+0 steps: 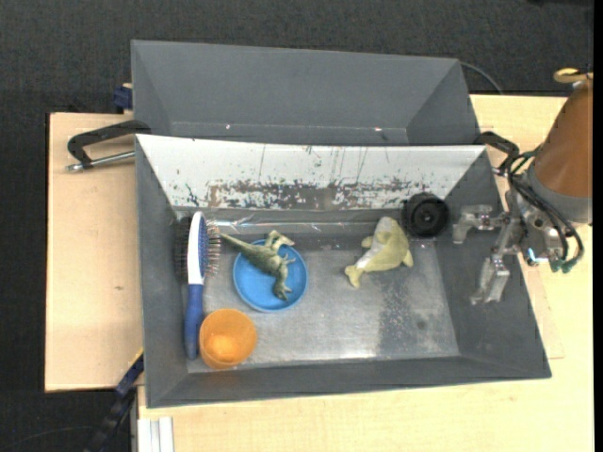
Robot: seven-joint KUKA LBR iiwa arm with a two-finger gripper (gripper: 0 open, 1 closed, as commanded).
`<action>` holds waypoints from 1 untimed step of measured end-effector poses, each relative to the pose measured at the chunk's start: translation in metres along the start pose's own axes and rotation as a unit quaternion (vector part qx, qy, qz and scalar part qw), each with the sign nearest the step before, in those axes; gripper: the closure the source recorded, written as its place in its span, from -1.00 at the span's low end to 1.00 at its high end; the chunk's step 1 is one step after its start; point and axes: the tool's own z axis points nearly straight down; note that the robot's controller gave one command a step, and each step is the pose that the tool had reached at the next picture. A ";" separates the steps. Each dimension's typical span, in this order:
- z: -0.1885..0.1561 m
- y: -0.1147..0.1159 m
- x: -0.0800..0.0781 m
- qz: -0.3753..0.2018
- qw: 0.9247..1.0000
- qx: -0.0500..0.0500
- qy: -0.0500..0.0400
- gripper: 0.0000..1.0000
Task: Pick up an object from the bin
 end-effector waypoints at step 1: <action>0.027 0.098 -0.053 -0.085 0.996 -0.002 -0.003 -1.00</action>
Offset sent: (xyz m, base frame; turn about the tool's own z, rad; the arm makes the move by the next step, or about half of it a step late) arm 0.0509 0.0930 -0.0272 -0.1622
